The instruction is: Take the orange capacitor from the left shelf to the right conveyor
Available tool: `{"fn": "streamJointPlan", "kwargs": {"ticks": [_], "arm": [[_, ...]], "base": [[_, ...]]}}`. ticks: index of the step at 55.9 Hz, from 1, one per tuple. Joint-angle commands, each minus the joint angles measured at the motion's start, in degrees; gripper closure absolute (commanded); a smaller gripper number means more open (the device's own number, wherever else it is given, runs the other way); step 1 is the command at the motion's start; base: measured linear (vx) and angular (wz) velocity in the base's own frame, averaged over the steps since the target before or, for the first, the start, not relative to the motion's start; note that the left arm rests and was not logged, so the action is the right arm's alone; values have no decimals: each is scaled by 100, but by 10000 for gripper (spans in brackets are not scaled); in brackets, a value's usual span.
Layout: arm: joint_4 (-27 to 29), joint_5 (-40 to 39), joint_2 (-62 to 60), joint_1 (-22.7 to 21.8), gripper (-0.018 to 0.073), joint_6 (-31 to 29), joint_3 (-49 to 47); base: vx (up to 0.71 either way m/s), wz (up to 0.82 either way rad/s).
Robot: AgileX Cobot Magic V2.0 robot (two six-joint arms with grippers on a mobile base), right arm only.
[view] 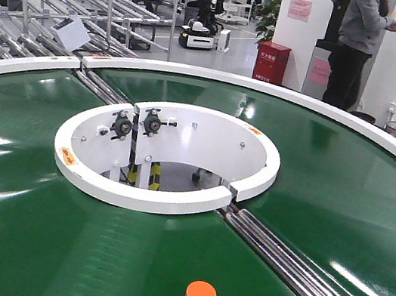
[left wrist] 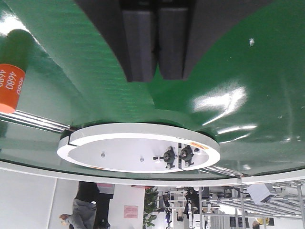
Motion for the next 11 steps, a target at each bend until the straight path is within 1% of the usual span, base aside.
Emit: {"fn": "streamJointPlan", "kwargs": {"ticks": [1, 11], "arm": [[-10, -451, -90, -21, 570, 0, 52], [-10, -450, -90, -21, 569, 0, 52]], "base": [[0, 0], [0, 0]]}}
